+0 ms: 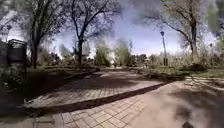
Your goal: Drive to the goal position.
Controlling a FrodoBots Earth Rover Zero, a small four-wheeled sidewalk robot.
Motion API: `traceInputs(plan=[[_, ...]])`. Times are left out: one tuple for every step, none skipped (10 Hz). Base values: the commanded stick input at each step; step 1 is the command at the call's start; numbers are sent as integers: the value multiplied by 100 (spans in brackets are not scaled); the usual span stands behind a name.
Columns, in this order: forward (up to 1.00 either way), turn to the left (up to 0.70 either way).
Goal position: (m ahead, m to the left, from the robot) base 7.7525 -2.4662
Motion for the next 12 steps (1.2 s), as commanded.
traceInputs(plan=[[70, 0], [70, 0], [70, 0], [70, 0], [70, 0], [70, 0], [70, 0], [70, 0], [70, 0], [70, 0], [70, 0], [70, 0]])
